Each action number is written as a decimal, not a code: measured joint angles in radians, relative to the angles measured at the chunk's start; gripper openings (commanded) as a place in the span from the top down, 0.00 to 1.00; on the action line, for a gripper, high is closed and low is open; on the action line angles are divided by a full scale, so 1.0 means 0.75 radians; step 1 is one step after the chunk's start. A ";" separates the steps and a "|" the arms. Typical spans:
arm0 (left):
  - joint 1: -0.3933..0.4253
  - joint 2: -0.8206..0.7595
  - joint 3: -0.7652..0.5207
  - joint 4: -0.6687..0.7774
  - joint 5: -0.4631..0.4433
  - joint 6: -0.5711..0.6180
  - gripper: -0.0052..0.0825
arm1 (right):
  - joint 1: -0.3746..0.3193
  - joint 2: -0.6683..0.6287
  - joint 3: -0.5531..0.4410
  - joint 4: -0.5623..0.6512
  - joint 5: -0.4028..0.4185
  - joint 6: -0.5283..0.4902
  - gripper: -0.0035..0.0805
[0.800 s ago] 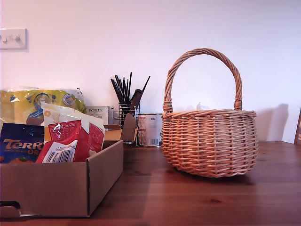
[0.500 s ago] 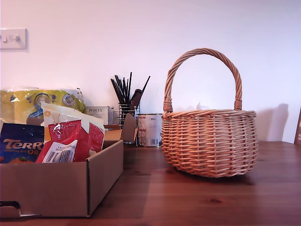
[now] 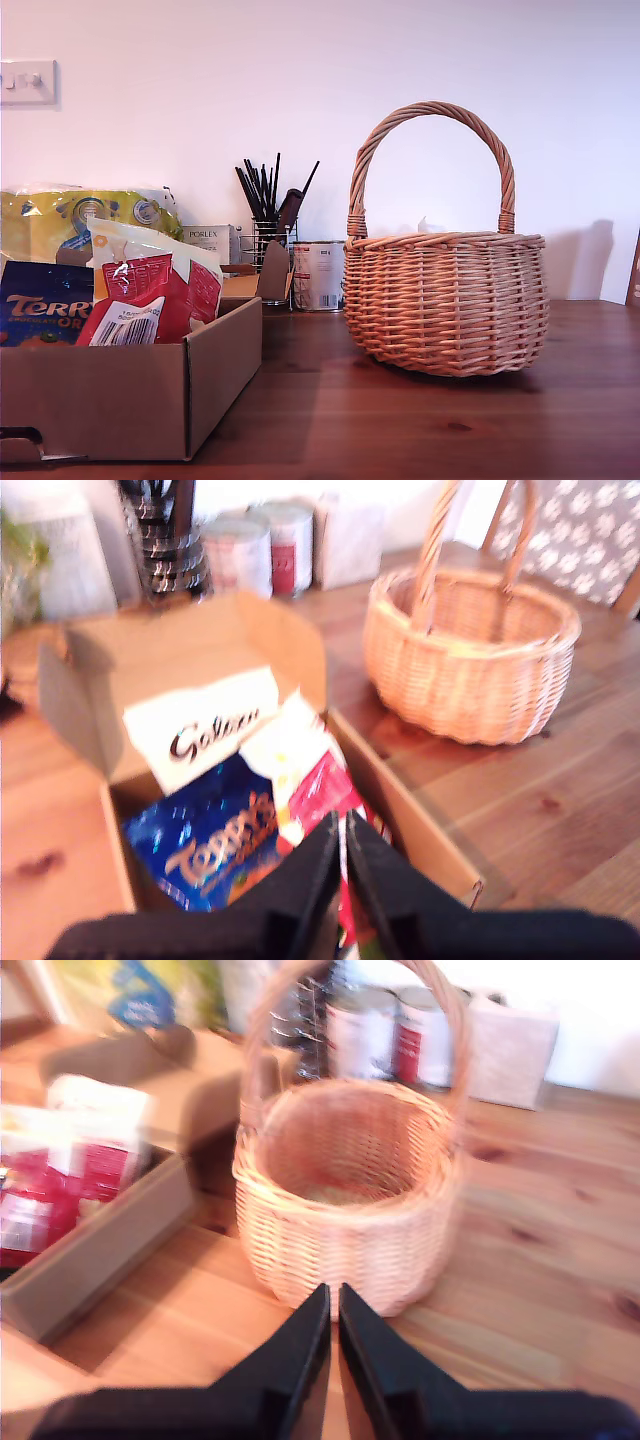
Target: Move the bags of Easter eggs from the cardboard box on the left into the woven basket on the right side.
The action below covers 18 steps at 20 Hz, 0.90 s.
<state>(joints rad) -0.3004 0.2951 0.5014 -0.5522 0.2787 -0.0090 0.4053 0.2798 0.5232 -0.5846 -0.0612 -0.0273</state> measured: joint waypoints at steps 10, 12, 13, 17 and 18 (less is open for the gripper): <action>-0.001 0.548 0.018 0.159 0.199 0.470 0.04 | 0.000 0.066 0.000 0.052 -0.125 0.001 0.97; -0.001 0.680 0.019 0.320 0.174 0.472 0.05 | 0.000 0.066 0.000 0.052 -0.125 0.001 0.97; -0.001 0.725 0.020 0.398 0.149 0.473 0.05 | 0.000 0.066 0.000 0.051 -0.125 0.001 0.97; -0.001 0.866 0.024 0.601 -0.015 0.494 0.05 | 0.000 0.066 0.000 0.052 -0.125 0.001 0.97; -0.001 0.902 0.025 0.631 -0.019 0.511 0.05 | 0.000 0.066 0.000 0.052 -0.125 0.001 0.97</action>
<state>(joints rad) -0.3008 0.9718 0.5201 -0.0792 0.2642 0.3744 0.4053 0.3294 0.5232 -0.5453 -0.1551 -0.0265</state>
